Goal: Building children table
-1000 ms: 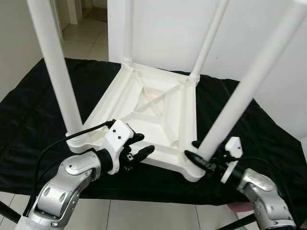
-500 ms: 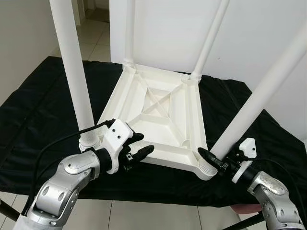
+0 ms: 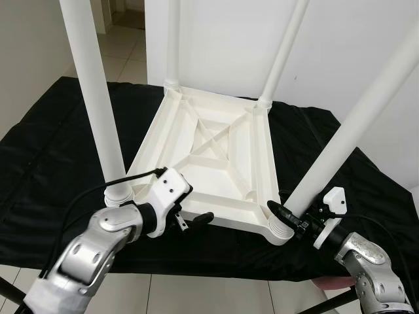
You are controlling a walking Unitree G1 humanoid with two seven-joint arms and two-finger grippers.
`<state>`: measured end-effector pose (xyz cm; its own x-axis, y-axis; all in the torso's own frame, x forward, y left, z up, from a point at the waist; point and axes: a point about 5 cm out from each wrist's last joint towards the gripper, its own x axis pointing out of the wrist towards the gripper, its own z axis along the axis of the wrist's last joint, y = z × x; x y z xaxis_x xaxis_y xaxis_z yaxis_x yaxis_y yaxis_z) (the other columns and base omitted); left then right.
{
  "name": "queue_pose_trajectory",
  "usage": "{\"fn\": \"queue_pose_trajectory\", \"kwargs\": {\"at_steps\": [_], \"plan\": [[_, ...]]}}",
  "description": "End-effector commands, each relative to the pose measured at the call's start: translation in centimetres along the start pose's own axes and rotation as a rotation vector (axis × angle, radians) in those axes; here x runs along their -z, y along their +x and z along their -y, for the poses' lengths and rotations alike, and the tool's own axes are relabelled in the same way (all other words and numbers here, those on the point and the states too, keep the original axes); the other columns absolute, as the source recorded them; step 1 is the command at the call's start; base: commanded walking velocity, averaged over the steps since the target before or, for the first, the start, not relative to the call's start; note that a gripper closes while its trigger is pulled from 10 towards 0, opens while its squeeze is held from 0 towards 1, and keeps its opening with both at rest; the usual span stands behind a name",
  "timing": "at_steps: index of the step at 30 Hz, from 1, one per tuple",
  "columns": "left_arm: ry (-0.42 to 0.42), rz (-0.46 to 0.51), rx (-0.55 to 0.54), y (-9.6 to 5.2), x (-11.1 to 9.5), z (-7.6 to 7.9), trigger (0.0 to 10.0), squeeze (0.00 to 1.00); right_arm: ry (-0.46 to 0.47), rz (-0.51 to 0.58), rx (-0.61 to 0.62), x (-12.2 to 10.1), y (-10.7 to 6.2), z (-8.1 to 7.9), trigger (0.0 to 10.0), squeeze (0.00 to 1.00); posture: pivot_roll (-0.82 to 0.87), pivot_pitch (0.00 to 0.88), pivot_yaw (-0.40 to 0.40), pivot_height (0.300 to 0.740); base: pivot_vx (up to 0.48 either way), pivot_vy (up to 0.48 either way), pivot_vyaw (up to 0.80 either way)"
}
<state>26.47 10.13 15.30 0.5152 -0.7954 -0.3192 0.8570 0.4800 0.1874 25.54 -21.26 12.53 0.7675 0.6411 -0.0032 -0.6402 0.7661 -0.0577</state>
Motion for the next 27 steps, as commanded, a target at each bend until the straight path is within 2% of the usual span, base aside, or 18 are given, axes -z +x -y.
{"fn": "queue_pose_trajectory", "kwargs": {"at_steps": [1,2,3,5,6,7,8,10,16,17,18,21,22,27], "plan": [[0.025,-0.032,0.057,0.7,0.5,0.2,10.0,0.96,-0.006,-0.030,-0.003,0.2,-0.1,0.0,10.0,0.00,0.00,0.000,-0.106,0.740,0.000,0.000,0.00],[0.022,-0.040,0.055,1.0,0.6,0.1,10.0,0.67,-0.007,-0.029,-0.001,0.2,-0.2,0.0,10.0,0.00,0.00,0.000,-0.106,0.740,0.000,0.000,0.00],[0.028,-0.058,0.046,1.3,0.8,-0.2,10.0,0.29,-0.008,-0.027,0.000,0.1,-0.2,0.0,10.0,0.00,-0.01,0.000,-0.101,0.740,0.000,0.000,0.00],[0.033,-0.070,0.040,1.5,1.0,-0.4,10.0,0.29,-0.009,-0.026,0.001,0.1,-0.2,0.0,10.0,0.00,-0.01,0.000,-0.101,0.740,0.000,0.000,0.00],[0.046,-0.099,0.038,1.7,1.4,-0.6,10.0,0.00,-0.010,-0.024,0.004,0.0,-0.2,0.0,10.0,0.00,-0.01,0.000,-0.101,0.740,0.000,0.000,0.00],[0.056,-0.152,0.027,2.2,2.1,-1.1,10.0,0.00,-0.012,-0.019,0.008,-0.1,-0.2,0.0,10.0,0.00,-0.01,0.000,-0.093,0.740,0.000,0.000,0.00],[0.056,-0.152,0.027,2.2,2.1,-1.1,10.0,0.00,-0.012,-0.019,0.008,-0.1,-0.2,0.0,10.0,0.00,-0.01,0.000,-0.093,0.740,0.000,0.000,0.00],[0.090,-0.217,0.009,2.6,3.0,-1.7,10.0,0.00,-0.011,-0.013,0.010,-0.2,-0.1,0.0,10.0,0.00,-0.02,0.000,-0.090,0.740,0.000,0.000,0.00],[0.103,-0.281,-0.007,2.9,3.9,-2.5,10.0,0.00,-0.013,-0.006,0.012,-0.3,0.0,-0.2,10.0,0.00,-0.02,0.000,-0.084,0.740,0.000,0.000,0.00],[0.106,-0.284,-0.003,2.9,4.0,-2.7,9.3,0.00,-0.013,-0.005,0.012,-0.3,0.0,-0.3,10.0,0.00,-0.02,0.000,-0.082,0.740,0.000,0.000,0.00],[0.104,-0.287,-0.001,2.9,4.1,-2.8,4.1,0.00,-0.012,-0.004,0.013,-0.3,0.1,-0.3,10.0,0.00,-0.02,0.000,-0.082,0.740,0.000,0.000,0.00],[0.101,-0.288,-0.001,2.9,4.1,-2.9,4.1,0.00,-0.012,-0.003,0.013,-0.3,0.1,-0.3,10.0,0.00,-0.02,0.000,-0.082,0.740,0.000,0.000,0.00],[0.101,-0.285,-0.010,2.8,4.1,-3.3,0.0,0.00,-0.009,-0.001,0.014,-0.3,0.1,-0.3,10.0,0.00,-0.02,0.000,-0.079,0.740,0.000,0.000,0.00],[0.120,-0.277,-0.011,1.8,3.9,-4.1,0.0,0.00,-0.012,0.002,0.022,-0.3,0.2,-0.2,10.0,0.00,-0.01,0.000,-0.078,0.740,0.000,0.000,0.00]]}}
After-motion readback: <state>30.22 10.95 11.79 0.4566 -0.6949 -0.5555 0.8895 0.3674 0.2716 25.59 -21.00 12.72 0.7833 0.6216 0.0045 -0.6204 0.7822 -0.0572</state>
